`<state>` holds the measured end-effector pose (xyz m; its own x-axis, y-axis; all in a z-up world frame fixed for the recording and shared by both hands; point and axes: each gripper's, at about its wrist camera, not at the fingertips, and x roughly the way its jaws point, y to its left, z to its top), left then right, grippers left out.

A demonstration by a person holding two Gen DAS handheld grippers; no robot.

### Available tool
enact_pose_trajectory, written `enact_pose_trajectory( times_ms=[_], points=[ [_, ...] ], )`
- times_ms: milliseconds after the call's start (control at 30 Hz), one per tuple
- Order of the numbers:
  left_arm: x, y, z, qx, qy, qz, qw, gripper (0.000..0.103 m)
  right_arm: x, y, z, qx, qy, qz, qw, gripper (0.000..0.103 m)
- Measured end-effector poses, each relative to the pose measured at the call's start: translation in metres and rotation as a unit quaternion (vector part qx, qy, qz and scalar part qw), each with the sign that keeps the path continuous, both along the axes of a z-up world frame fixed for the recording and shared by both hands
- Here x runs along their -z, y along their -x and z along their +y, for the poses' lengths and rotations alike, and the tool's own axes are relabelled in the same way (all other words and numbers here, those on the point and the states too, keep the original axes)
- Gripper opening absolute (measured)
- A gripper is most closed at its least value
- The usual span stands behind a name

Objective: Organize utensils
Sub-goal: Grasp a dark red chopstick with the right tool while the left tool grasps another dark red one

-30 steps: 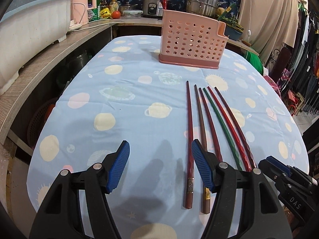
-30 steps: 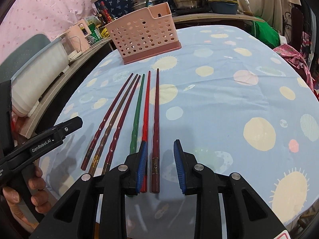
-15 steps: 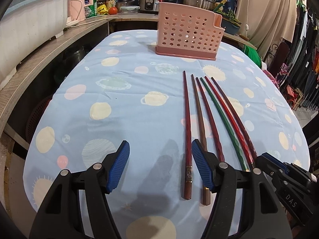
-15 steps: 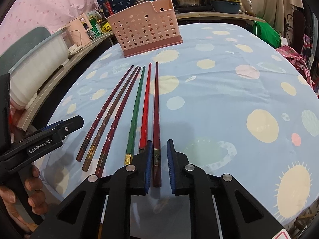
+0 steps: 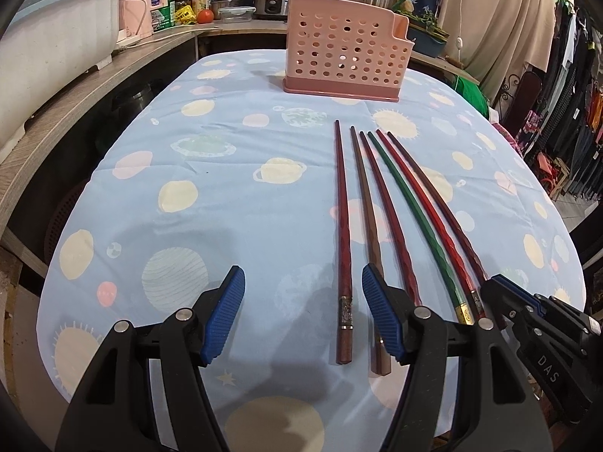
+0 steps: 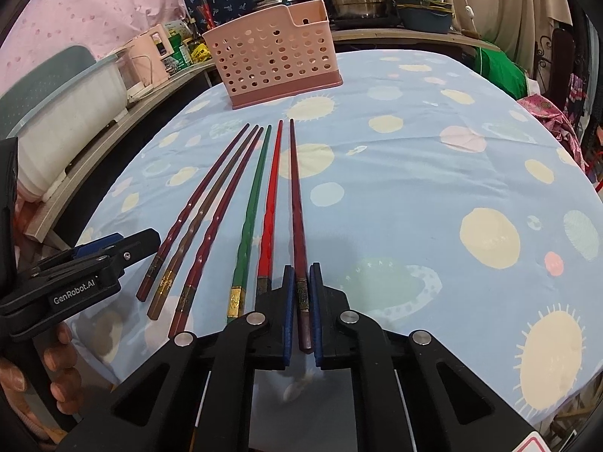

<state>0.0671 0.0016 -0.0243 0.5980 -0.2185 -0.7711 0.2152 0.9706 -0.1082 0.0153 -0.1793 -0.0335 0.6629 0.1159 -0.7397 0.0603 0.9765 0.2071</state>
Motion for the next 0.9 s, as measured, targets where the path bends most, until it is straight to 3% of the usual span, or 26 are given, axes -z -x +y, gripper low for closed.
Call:
enact_pose_trajectory(
  times_ms=[533, 900],
  points=[
    [0.01, 0.008, -0.008, 0.009, -0.022, -0.001, 0.9997, 0.06, 0.0, 0.002, -0.002, 0.002, -0.007, -0.003, 1.0, 0.008],
    [0.009, 0.015, -0.012, 0.022, -0.031, -0.01, 0.9992, 0.031, 0.0, 0.003, -0.002, 0.002, -0.008, -0.004, 1.0, 0.008]
  ],
)
